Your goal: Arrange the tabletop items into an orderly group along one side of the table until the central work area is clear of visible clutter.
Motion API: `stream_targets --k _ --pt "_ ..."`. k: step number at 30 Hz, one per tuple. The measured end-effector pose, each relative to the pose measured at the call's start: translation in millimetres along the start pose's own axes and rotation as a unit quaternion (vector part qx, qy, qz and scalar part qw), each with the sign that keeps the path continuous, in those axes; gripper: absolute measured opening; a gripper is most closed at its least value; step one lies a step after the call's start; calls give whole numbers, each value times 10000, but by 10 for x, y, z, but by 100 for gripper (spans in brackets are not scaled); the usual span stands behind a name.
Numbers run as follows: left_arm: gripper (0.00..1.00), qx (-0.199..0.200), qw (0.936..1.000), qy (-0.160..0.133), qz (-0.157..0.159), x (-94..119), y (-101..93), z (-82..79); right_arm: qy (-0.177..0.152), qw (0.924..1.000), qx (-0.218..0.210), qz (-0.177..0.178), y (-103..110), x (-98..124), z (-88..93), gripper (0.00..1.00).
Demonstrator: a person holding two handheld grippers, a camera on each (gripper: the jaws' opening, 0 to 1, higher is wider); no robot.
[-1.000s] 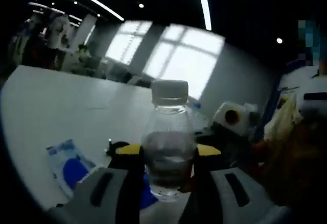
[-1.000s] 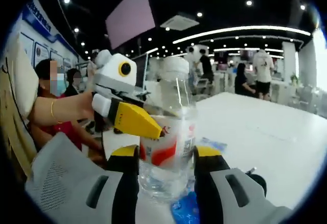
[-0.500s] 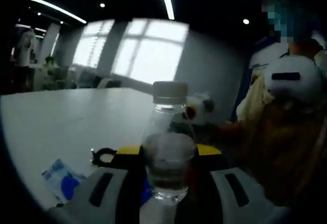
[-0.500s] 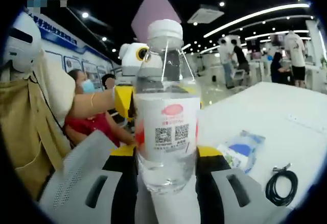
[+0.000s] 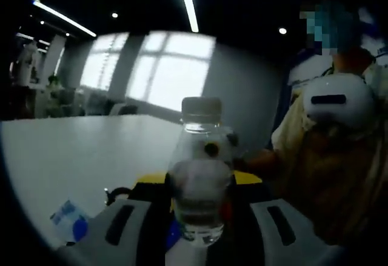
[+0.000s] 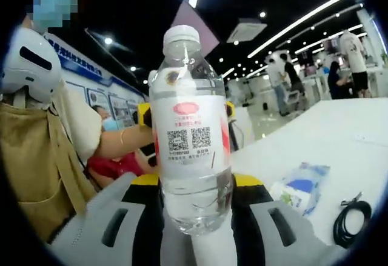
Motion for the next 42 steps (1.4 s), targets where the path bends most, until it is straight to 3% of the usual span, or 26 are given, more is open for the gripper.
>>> stream_targets --k 5,10,15,19,20,24,29,30,34,37,40,42 --pt "35 -130 9998 122 47 -9 -23 16 7 9998 200 38 -3 2 7 40" --pt "36 -128 9999 21 -14 -8 -12 -32 -125 9995 242 139 -28 6 -49 39" --pt "39 185 9971 -197 -711 31 158 -75 -202 9966 437 666 -221 28 -97 39" --pt "57 361 9863 -714 -1443 101 327 -201 -210 9943 422 959 -334 54 -103 39" --pt "59 300 9881 -648 -1361 85 291 -198 -226 9938 420 1000 -350 57 -110 39" --pt "65 535 9770 -942 -1835 125 373 -255 -241 9918 441 1177 -411 66 -116 39" --pt "71 479 9686 -956 -2246 155 448 -220 -285 9903 279 1333 -466 51 -133 39" --pt "72 549 9649 -867 -2417 180 483 -163 -272 9896 325 1371 -473 49 -133 39" --pt "77 713 9584 -860 -2625 172 499 -118 -281 9868 342 1555 -513 59 -137 39" --pt "80 729 9473 -974 -2963 156 514 -136 -236 9834 481 1733 -571 76 -128 39" --pt "78 999 9348 -1019 -3253 146 529 -88 -192 9807 526 1872 -614 96 -116 39" --pt "79 1054 9283 -833 -3468 117 514 -28 -205 9795 484 1943 -638 106 -123 39"
Point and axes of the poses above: the point that each gripper's makers call its tool centre point, and the gripper's own axes: x roughly backward along the fingers, y roughly to its left, z roughly out of its underside, the point moved 1 cm from there along x, roughly backward along the fingers, and after that the axes turned 8 degrees about z, right-handed, at the moved point
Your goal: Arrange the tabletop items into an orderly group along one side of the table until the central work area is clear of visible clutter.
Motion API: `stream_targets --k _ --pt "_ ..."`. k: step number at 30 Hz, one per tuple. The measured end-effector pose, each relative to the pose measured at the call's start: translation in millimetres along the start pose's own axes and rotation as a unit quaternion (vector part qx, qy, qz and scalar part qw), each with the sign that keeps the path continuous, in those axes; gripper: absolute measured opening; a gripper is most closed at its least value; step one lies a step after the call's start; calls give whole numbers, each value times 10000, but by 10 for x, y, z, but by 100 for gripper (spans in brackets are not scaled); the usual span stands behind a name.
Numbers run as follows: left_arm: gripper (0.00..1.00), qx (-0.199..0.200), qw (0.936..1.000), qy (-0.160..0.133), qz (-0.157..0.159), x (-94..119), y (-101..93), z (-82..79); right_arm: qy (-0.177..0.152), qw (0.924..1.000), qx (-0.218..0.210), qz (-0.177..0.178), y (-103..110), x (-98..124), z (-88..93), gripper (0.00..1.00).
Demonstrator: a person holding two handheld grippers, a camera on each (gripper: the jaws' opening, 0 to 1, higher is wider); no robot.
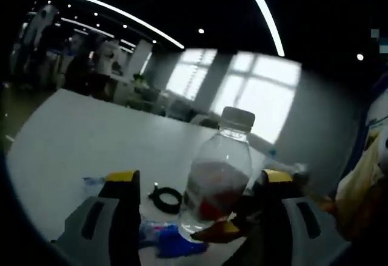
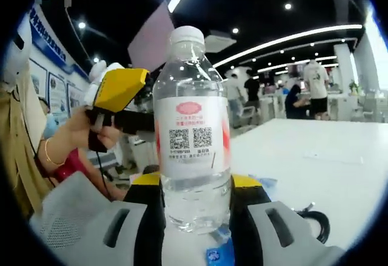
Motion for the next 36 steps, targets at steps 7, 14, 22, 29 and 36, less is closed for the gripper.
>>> stream_targets --k 7,14,22,29,36 --pt "78 -208 9985 76 -510 -86 -129 96 26 9999 82 144 -36 -14 3 39" --pt "72 -213 9965 -27 -807 -128 -177 181 20 9998 124 169 -18 -8 -10 39" --pt "68 -375 9912 -246 -1244 -86 -73 103 38 9991 300 300 -38 -1 -11 39" --pt "61 -267 9903 -357 -1315 -105 -65 83 -18 9980 412 480 -58 -8 -56 39" --pt "52 -385 9897 -490 -1290 -124 -93 42 -31 9979 433 472 -19 -15 -67 39"
Point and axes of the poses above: the point that each gripper's makers call its tool centre point, and the gripper's own axes: x roughly backward along the fingers, y roughly to its left, z roughly out of its underside, the point moved 1 cm from there along x, roughly backward along the fingers, and after that the axes turned 8 degrees about z, right-handed, at the moved point
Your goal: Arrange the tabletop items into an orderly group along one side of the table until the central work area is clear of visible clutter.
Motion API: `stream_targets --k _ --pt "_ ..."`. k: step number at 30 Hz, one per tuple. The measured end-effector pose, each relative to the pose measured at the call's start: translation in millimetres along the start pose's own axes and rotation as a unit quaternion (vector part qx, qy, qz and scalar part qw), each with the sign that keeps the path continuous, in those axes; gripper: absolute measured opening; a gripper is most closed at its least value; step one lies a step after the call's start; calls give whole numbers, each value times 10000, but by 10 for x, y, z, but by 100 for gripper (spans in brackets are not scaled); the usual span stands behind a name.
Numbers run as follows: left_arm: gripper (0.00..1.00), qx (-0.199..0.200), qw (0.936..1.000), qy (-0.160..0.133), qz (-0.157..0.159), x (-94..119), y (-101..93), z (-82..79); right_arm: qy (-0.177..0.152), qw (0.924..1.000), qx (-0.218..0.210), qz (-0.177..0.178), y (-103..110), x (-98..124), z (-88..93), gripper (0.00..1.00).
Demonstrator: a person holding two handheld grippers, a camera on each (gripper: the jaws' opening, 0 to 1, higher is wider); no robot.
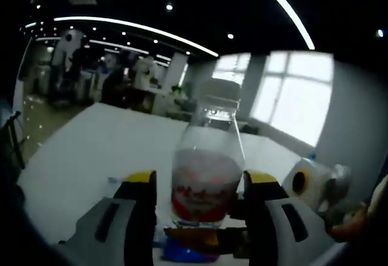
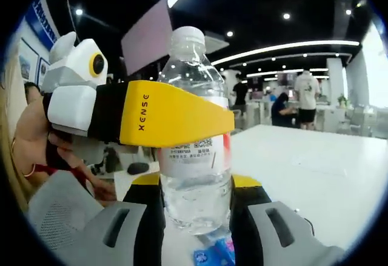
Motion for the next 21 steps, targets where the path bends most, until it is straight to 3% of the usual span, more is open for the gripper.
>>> stream_targets --k 6,21 --pt "40 -123 9999 54 -7 4 5 22 46 10000 -37 -22 17 -6 20 40" --pt "36 -294 9994 -15 -192 43 75 -9 0 9997 -205 -94 67 -39 25 42"
Point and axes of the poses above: the point that each gripper's makers call its tool centre point, and the gripper's own axes: x roughly backward along the fingers, y roughly to its left, z roughly out of its underside, the point moved 1 cm from there along x, roughly backward along the fingers, and after that the axes turned 8 degrees about z, right-handed, at the moved point
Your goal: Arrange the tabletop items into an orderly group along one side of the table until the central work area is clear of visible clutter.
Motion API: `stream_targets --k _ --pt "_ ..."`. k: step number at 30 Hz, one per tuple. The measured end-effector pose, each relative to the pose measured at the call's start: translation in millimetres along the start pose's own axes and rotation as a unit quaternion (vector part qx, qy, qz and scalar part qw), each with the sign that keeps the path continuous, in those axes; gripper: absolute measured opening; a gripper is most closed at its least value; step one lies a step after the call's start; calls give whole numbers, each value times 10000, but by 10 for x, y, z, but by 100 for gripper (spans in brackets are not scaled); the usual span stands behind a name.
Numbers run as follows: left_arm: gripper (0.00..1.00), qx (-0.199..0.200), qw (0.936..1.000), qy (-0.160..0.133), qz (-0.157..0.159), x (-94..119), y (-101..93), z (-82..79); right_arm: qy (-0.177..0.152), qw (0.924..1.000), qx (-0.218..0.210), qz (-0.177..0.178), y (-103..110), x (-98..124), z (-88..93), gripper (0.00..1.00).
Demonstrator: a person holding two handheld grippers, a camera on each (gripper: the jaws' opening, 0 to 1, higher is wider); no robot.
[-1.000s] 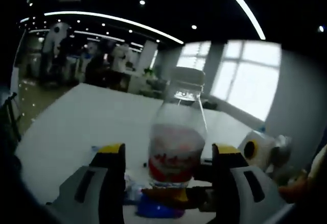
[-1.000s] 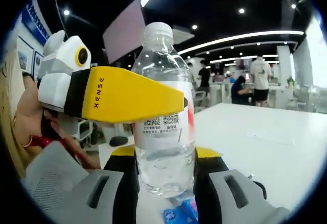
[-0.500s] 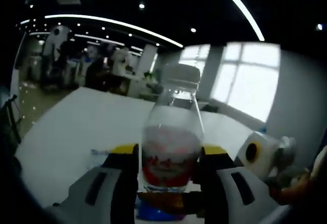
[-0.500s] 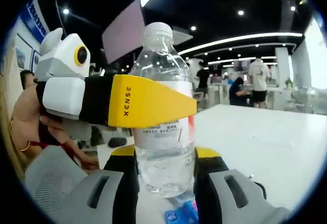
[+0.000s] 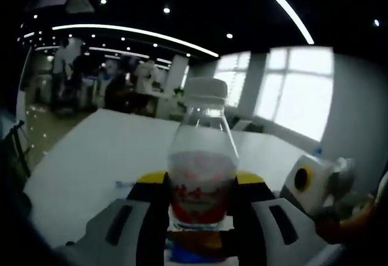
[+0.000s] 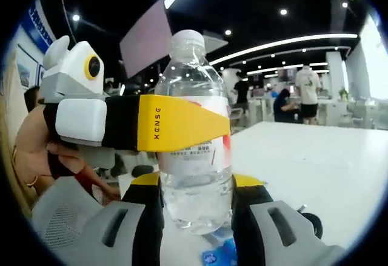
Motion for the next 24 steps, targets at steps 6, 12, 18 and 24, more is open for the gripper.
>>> stream_targets --k 6,12,18,24 --pt "36 92 9998 -165 0 3 67 -70 -45 10000 49 -44 -2 -15 1 46" --pt "36 -25 9998 -148 -95 -72 221 -148 404 9986 -321 -128 -28 -26 191 68" --pt "36 -149 9994 -227 -214 -157 390 -290 406 9988 -283 7 -76 -47 216 97" --pt "36 -251 9984 -282 -418 -239 673 -430 625 9970 -356 294 -236 -30 302 99"
Point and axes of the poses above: the point that each gripper's makers call its tool centre point, and the gripper's own axes: x roughly backward along the fingers, y roughly to its left, z roughly out of its underside, the point moved 1 cm from there along x, roughly backward along the fingers, and after that the axes turned 8 degrees about z, right-handed, at the moved point
